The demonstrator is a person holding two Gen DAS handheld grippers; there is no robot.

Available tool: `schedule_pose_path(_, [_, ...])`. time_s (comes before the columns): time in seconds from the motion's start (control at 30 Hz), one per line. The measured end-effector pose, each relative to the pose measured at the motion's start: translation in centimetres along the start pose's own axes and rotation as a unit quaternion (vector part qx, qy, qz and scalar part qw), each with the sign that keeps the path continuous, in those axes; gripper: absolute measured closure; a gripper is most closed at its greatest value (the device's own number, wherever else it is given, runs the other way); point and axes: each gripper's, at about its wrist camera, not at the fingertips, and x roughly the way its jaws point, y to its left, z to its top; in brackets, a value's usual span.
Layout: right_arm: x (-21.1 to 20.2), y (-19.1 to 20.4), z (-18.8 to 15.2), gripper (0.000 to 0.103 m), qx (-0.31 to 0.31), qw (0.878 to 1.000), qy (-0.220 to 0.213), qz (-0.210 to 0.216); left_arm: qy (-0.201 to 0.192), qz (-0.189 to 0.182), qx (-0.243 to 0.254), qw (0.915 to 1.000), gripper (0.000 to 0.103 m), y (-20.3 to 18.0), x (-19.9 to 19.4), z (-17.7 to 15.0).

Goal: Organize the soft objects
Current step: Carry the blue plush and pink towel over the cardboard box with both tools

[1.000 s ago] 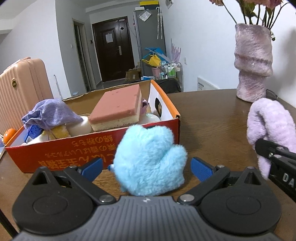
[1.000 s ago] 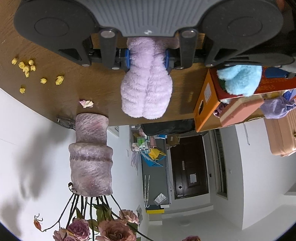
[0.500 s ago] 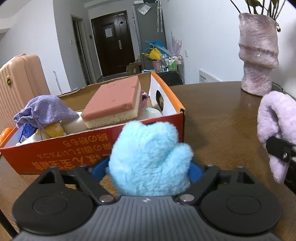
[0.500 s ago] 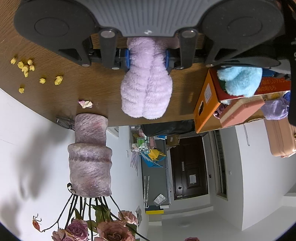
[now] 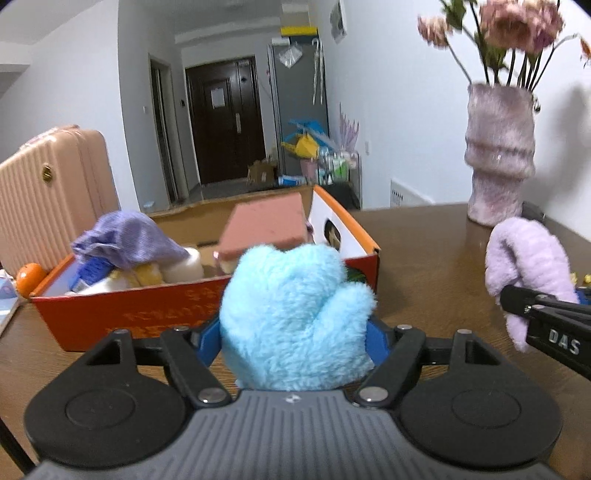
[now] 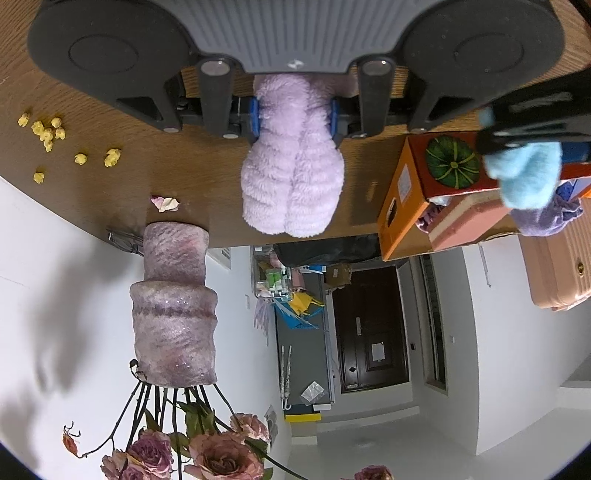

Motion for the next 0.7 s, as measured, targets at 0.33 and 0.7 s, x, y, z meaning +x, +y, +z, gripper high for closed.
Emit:
schedule_pose_path(0.33, [-2.4,2.5,-0.6,0.071,-0.012,0.999,-0.03,0.036,-0.023,0.004,-0.021,0.9995,0.028,3.6,-3.0,-0.5])
schedule_pose_path(0.7, [-5.1,6.9,-1.7,0.071,-0.027,0.995,-0.045,0.082,-0.037,0.023,-0.032,0.9985,0.028,7.5,-5.9,-1.6])
